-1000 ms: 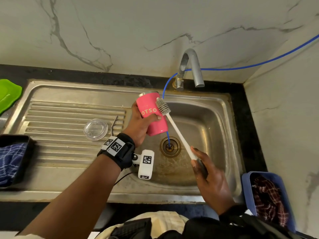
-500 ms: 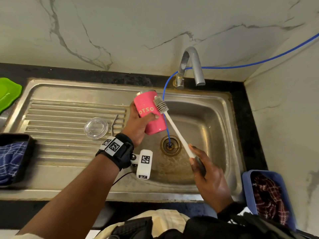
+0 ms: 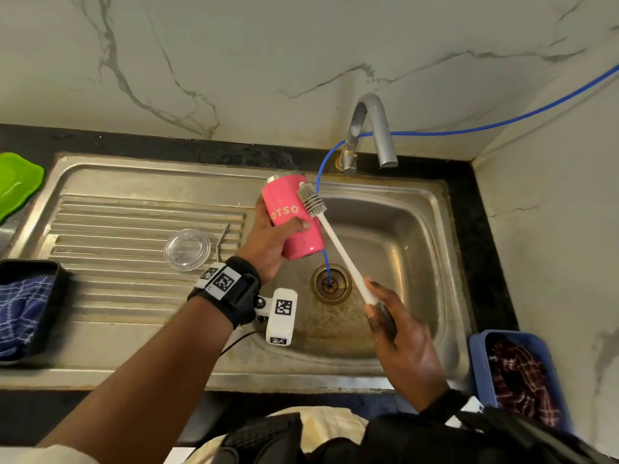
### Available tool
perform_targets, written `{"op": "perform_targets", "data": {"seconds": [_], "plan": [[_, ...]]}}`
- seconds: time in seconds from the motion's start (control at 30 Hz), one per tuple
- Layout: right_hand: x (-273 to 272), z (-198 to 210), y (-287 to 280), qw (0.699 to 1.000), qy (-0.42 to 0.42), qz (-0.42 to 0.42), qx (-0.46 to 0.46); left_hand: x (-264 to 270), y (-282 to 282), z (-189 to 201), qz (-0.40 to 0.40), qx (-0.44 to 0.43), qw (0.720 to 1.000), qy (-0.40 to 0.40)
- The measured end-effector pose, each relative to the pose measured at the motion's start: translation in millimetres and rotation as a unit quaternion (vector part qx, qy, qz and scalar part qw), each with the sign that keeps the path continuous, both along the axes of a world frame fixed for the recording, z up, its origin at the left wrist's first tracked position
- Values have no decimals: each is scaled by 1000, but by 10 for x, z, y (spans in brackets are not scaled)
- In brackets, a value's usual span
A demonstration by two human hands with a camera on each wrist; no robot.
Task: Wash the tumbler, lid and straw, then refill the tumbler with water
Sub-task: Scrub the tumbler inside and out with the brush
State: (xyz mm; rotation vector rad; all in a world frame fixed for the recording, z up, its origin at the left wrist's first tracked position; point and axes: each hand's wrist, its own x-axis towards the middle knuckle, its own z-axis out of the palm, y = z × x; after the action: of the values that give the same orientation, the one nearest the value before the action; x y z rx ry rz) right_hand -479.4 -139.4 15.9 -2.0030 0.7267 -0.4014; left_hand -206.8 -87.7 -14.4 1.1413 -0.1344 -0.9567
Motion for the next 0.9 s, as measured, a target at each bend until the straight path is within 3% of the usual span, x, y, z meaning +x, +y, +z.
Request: {"op": "perform_targets", "data": {"seconds": [0.17,0.47,0.67,0.9], "plan": [[140,0,-81,1000,2,-18,-11,-138,-15,-5,-39,5,999,-5],[22,-25,11,1000,2,-16,-17,42,8,21,12,9,1000,-5],[164,19,-111,999,-2,-48,-13,-152,-24,8,-64,4,998,7],[20,-14,27,1000,-2,-19,-2,-27,-3,20,1,2,1000,23]]}}
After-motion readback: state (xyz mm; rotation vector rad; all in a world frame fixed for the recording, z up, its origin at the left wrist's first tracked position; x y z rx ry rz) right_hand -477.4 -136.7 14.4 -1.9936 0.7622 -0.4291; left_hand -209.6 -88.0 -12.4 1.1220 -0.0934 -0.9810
